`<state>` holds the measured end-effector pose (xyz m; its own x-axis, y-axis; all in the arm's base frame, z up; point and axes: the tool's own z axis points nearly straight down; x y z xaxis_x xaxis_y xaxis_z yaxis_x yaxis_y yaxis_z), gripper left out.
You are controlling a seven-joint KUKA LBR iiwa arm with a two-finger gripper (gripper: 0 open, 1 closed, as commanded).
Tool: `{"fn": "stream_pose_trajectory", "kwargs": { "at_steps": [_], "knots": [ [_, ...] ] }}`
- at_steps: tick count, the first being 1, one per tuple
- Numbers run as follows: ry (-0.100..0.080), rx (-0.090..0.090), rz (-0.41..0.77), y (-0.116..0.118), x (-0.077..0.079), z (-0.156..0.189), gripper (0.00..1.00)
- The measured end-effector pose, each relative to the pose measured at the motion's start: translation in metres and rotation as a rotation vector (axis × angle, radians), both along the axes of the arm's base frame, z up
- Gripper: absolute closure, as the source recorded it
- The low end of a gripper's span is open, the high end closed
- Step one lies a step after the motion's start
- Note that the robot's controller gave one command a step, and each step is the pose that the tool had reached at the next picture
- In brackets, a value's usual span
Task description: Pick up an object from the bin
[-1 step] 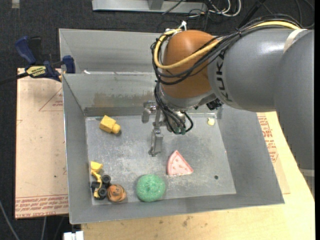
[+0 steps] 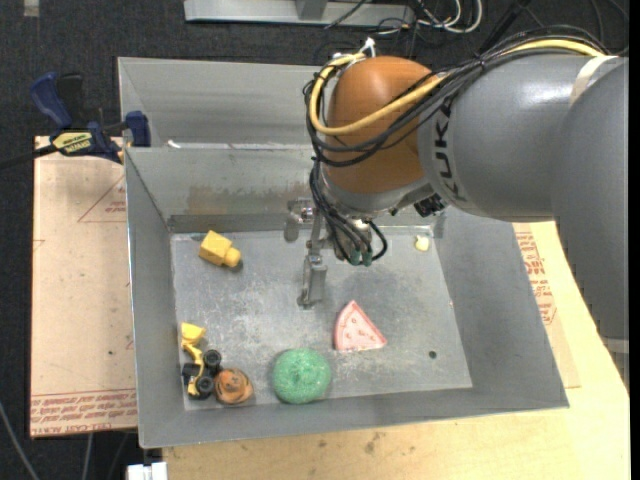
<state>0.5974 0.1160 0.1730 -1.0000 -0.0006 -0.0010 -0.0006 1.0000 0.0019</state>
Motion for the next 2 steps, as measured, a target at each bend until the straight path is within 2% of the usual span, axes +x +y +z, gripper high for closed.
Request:
{"fn": "stream_pose_trajectory", "kwargs": {
  "at_steps": [1, 2],
  "knots": [
    [-0.007, 0.0, 0.07, -0.011, -0.02, -0.027, 0.0],
    [-0.005, 0.0, 0.212, -0.057, -0.023, -0.085, 0.0]
  ]
}}
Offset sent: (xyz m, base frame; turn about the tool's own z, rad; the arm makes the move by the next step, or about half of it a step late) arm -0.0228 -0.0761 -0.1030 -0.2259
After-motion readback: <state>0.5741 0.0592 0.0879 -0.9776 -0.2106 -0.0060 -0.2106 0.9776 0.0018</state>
